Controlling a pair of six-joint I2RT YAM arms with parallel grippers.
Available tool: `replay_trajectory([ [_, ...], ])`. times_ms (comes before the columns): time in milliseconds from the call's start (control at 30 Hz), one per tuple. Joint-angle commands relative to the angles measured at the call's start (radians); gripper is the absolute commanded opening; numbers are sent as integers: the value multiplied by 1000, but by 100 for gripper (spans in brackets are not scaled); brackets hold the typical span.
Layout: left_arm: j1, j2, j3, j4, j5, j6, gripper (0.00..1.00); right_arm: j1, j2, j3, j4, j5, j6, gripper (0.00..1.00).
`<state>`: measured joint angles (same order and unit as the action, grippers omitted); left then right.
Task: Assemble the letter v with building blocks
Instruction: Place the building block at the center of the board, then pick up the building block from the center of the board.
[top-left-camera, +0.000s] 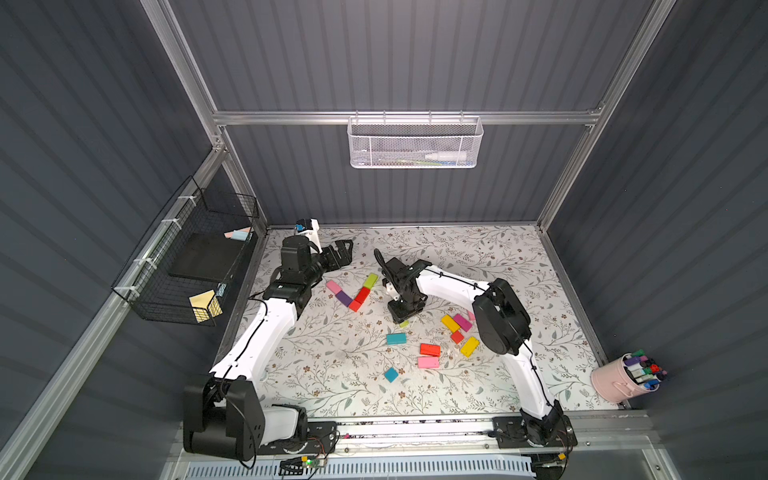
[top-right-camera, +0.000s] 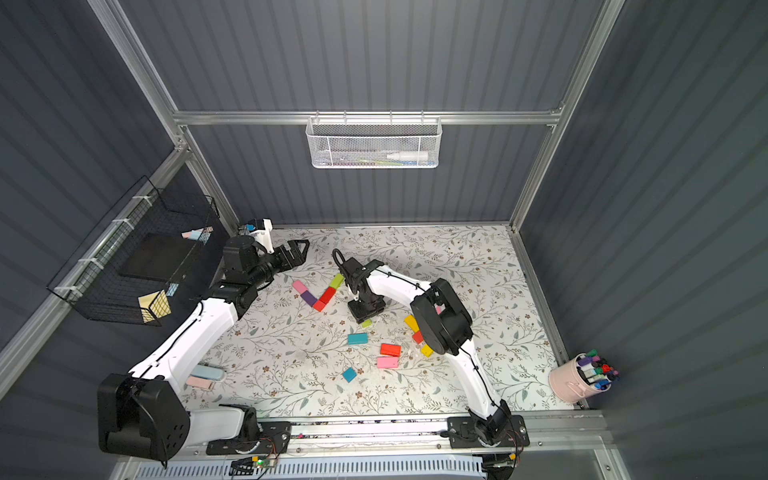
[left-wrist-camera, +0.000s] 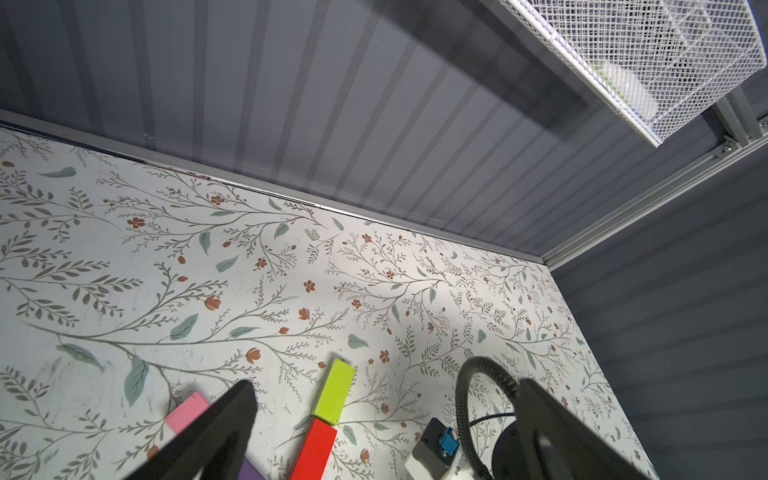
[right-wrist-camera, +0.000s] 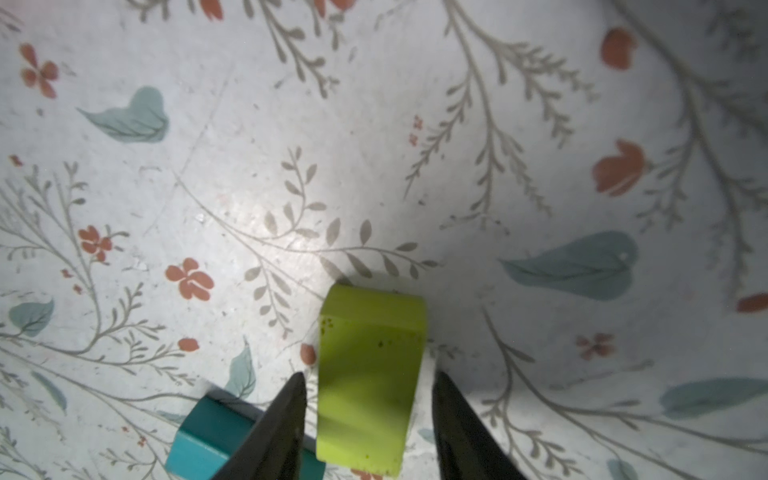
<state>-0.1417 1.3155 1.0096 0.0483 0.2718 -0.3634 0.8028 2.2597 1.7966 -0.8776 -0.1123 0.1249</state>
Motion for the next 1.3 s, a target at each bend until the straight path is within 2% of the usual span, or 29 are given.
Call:
replay_trajectory([
  [0, 8, 13, 20, 4, 17, 11, 100, -6, -24, -28, 24, 23, 28, 65],
  [233, 14, 26, 10, 22, 17, 14, 99, -35, -249, -128, 151, 71, 62, 66],
  [333, 17, 24, 5, 24, 17, 15, 99, -46, -337, -202, 127, 117, 43, 67],
  [467, 22, 26, 3, 34, 21, 16, 99, -57, -420, -318, 96, 8, -1, 67],
  [600, 24, 39, 10, 43, 39, 17, 100, -47, -471, -402, 65, 42, 4, 67],
  [733, 25, 45, 9, 48, 49, 20, 99, -26, -489, -441, 45, 30, 30, 67],
  [867, 27, 47, 9, 53, 51, 21, 100, 30, -476, -445, 70, 62, -14, 67],
  [1000, 28, 36, 14, 41, 50, 24, 99, 92, -402, -370, 67, 58, -91, 67],
  [1267, 46, -15, 53, -33, 15, 36, 99, 139, -236, -226, 71, 42, -164, 66],
])
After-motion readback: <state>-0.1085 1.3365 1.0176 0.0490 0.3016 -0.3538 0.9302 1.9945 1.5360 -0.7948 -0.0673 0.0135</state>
